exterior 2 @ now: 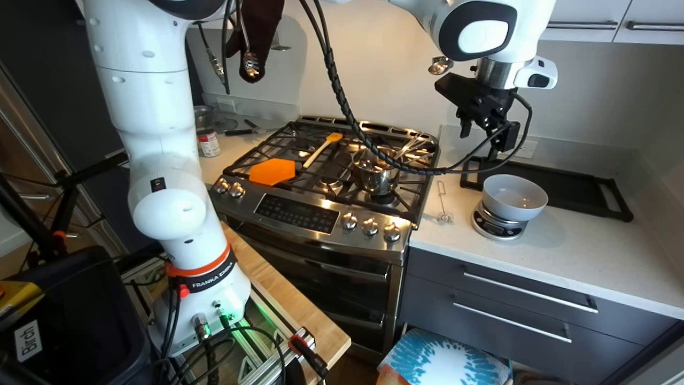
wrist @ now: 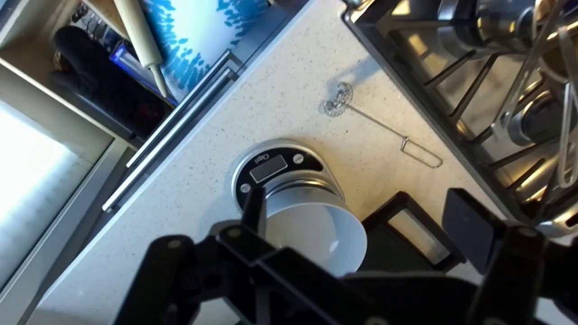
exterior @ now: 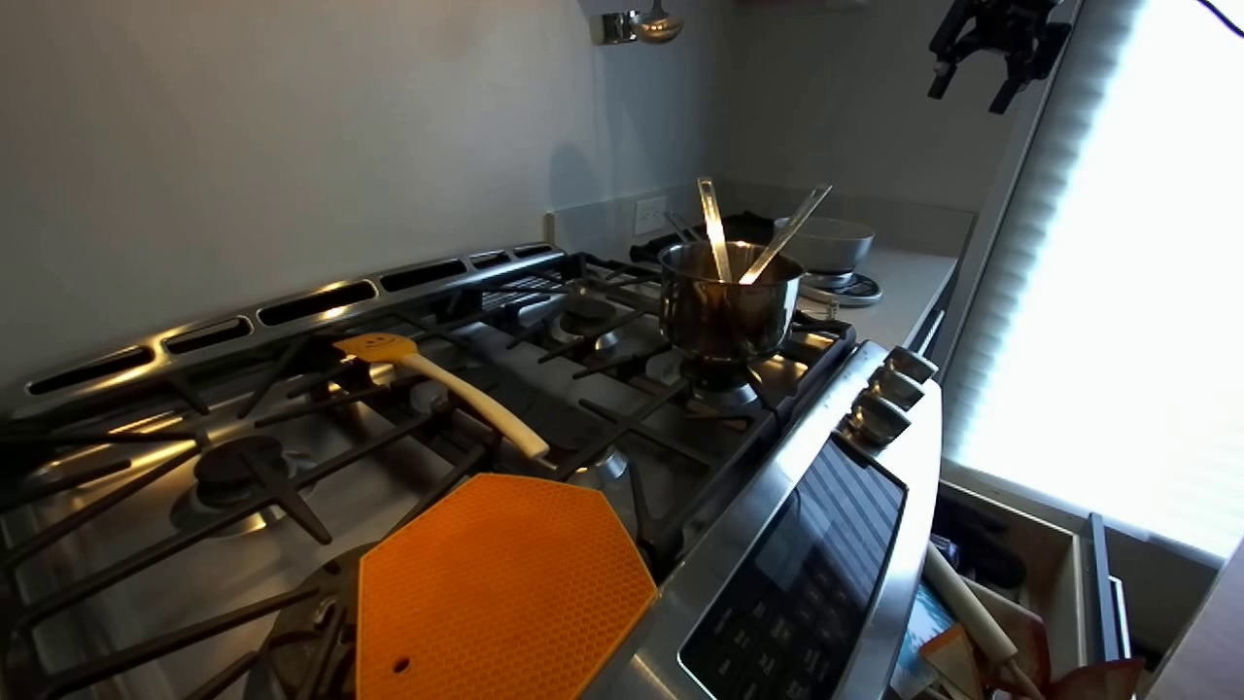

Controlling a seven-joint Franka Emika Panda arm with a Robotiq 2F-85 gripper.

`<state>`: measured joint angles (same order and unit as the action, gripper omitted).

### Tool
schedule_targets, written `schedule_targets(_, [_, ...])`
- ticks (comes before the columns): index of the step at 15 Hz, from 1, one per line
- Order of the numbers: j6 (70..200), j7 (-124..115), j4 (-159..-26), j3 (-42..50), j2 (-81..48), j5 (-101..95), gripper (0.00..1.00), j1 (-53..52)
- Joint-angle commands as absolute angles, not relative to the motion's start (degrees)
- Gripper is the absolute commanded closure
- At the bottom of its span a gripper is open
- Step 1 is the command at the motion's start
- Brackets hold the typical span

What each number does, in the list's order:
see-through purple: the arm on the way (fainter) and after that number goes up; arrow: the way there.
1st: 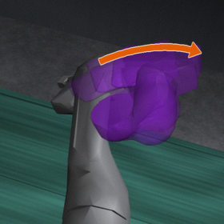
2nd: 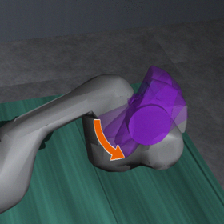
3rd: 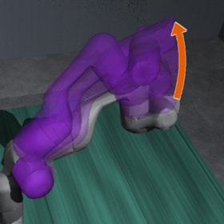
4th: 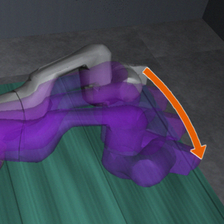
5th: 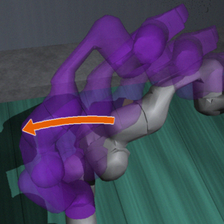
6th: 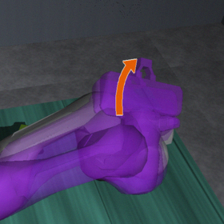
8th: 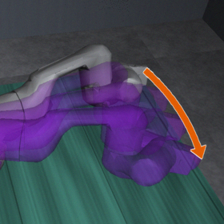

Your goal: Pick up the gray bowl from the scale and put it on the kitchen counter

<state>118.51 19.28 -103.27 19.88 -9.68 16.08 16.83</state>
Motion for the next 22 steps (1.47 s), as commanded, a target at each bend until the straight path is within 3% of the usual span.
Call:
schedule_targets(1, [124.3,16.1,-96.4,17.9,-18.7,16.5,0.0,19.3])
schedule_targets(22, [120.5,-5.3,-52.7,11.4,-58.9,17.5,0.0,29.8])
